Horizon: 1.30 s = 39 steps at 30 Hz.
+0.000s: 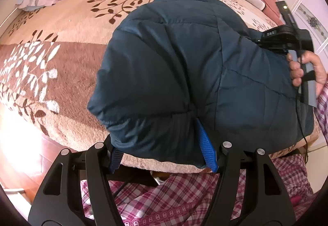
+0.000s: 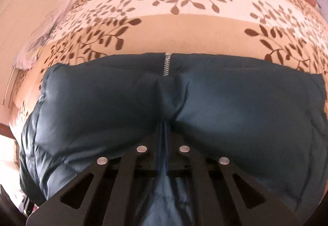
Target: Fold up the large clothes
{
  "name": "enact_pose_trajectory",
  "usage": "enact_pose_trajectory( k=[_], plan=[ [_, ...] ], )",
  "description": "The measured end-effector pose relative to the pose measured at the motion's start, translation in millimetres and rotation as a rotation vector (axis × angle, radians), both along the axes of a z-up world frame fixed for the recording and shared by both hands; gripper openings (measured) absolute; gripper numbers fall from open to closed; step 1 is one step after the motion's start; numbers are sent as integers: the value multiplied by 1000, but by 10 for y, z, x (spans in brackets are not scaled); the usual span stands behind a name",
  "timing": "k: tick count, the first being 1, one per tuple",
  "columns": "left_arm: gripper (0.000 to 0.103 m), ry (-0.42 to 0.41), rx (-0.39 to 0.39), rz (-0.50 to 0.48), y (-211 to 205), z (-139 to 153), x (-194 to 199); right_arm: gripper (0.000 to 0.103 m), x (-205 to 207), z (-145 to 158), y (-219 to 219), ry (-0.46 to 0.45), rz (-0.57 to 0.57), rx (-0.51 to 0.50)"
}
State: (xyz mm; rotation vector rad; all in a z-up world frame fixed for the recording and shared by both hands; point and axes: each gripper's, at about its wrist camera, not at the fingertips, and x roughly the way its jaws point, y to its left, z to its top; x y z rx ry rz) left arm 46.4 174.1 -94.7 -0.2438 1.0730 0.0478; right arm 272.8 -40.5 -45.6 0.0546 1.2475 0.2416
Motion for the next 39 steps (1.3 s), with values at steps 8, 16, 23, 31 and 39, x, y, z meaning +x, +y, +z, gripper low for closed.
enact_pose_trajectory(
  k=[8, 16, 23, 31, 39],
  plan=[
    [69, -16, -60, 47, 37, 96, 52, 0, 196, -146, 5, 11, -11, -7],
    [44, -30, -184, 87, 197, 79, 20, 0, -48, 330, -284, -47, -24, 125],
    [29, -58, -172, 50, 70, 117, -45, 0, -824, 477, -440, -6, 48, 188],
    [55, -46, -195, 76, 119, 178, -90, 0, -716, -48, -264, 54, 66, 94],
    [67, -27, -304, 121, 174, 123, -12, 0, -722, -53, -175, 35, 71, 36]
  ],
)
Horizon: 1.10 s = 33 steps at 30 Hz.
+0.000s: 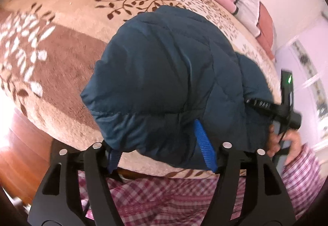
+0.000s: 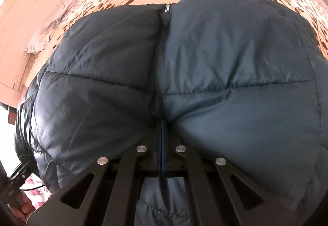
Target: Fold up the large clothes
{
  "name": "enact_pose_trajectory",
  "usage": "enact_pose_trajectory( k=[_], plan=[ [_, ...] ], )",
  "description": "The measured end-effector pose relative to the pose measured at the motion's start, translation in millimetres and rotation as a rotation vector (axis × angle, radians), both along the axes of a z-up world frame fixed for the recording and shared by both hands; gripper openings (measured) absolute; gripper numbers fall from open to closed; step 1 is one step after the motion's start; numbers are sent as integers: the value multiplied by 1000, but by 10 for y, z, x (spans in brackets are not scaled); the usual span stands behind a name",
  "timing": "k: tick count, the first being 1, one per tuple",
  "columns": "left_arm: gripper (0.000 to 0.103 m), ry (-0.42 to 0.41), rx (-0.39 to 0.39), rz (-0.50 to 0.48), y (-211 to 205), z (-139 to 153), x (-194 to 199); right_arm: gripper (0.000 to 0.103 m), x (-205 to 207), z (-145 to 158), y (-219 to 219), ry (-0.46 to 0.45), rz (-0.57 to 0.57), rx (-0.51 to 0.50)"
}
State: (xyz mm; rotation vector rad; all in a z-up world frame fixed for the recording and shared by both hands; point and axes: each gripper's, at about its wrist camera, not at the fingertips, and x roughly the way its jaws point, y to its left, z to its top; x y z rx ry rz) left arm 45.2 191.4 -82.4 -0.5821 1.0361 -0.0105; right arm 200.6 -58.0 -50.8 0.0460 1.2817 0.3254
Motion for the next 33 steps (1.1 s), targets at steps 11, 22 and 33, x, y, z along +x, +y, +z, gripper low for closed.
enact_pose_trajectory(
  k=[11, 22, 33],
  plan=[
    [48, 55, -91, 200, 70, -245, 111, 0, -656, 553, -249, -52, 60, 148],
    [16, -27, 9, 175, -104, 85, -4, 0, -1029, -123, 93, 115, 226, 93],
    [15, -164, 90, 84, -374, 578, -189, 0, -1014, -220, 42, 116, 196, 147]
  ],
)
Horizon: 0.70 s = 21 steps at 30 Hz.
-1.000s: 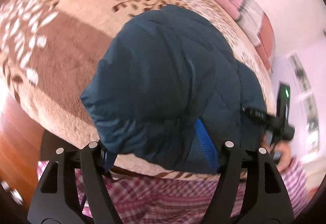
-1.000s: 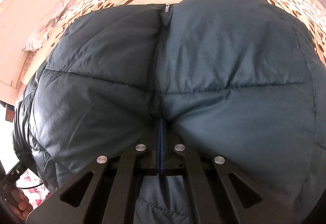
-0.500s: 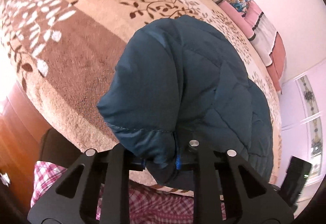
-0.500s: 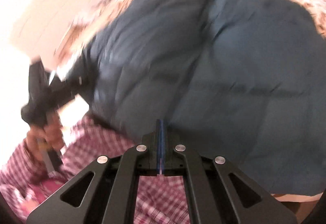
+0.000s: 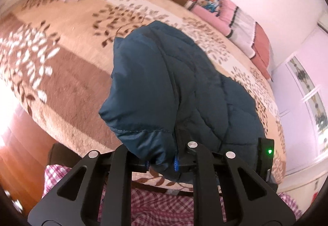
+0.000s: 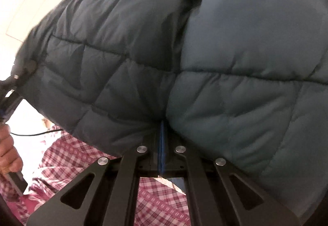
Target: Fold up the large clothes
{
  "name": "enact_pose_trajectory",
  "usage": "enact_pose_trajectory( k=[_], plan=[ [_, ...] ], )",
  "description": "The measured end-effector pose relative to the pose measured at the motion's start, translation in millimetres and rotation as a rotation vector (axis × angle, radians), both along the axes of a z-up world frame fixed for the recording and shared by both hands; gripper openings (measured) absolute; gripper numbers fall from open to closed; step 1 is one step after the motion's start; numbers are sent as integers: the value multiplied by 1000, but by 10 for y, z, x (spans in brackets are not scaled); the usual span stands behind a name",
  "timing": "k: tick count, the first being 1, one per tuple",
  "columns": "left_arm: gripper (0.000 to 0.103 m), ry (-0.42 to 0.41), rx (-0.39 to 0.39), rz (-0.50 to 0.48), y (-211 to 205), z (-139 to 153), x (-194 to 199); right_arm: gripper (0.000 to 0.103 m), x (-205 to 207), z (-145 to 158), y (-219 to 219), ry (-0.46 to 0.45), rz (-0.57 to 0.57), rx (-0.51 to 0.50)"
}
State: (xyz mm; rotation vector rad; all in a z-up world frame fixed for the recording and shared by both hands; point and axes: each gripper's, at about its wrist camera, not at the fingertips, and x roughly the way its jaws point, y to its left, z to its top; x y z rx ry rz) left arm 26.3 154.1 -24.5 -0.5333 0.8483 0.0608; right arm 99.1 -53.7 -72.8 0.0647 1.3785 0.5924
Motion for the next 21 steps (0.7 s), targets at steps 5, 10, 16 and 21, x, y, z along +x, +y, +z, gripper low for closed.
enact_pose_trajectory(
  k=[5, 10, 16, 21],
  plan=[
    [15, -59, 72, -49, -134, 247, 15, 0, -234, 603, -394, -107, -41, 122],
    [15, -107, 118, -92, -292, 436, 11, 0, -351, 1027, -1352, -285, -261, 17],
    [15, -159, 177, -164, -566, 660, 0, 4, -330, 624, -2094, -180, -489, 12],
    [15, -207, 203, -248, -879, 860, 13, 4, -163, 258, -1885, -104, -462, 55]
  ],
)
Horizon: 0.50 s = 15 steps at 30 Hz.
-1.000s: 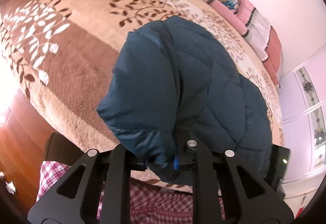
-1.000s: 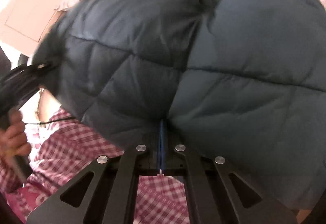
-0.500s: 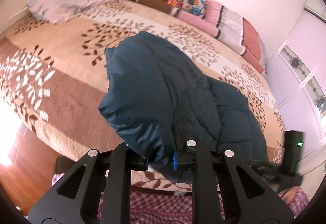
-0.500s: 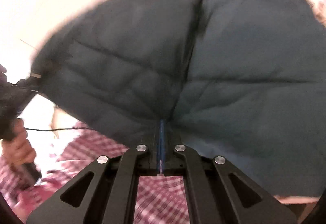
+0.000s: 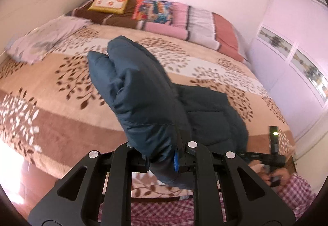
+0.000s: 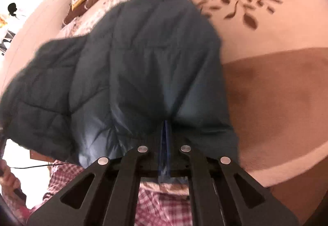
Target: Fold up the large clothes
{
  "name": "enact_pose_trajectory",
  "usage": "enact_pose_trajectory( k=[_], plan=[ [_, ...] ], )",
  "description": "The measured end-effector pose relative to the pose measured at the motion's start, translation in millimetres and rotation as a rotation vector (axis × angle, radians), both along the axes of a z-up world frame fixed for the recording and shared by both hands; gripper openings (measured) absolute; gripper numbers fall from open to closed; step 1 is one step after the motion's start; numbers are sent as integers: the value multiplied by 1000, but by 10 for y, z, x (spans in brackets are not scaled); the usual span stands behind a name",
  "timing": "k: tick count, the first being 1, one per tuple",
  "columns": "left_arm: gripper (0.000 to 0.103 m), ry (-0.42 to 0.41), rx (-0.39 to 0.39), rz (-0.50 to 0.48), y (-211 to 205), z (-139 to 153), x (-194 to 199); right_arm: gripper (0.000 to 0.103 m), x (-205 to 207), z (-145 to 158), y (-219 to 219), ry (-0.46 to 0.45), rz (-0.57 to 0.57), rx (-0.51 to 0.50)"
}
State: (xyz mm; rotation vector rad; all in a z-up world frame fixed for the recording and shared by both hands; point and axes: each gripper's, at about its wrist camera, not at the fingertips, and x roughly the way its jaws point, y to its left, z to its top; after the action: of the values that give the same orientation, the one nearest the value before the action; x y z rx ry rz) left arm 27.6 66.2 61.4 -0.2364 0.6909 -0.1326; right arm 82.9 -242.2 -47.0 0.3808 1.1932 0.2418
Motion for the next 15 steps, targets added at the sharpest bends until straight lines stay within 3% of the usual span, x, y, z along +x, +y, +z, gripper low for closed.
enact_pose_trajectory(
  k=[5, 11, 15],
  plan=[
    [15, -44, 63, -123, -443, 166, 45, 4, 14, -9, 62, -23, 16, 8],
    [15, -75, 147, -311, -1107, 238, 99, 4, 23, -96, -127, -13, -12, 119],
    [15, -61, 174, -448, -1607, 140, 193, 4, 15, -142, -226, 0, -28, 180]
  ],
)
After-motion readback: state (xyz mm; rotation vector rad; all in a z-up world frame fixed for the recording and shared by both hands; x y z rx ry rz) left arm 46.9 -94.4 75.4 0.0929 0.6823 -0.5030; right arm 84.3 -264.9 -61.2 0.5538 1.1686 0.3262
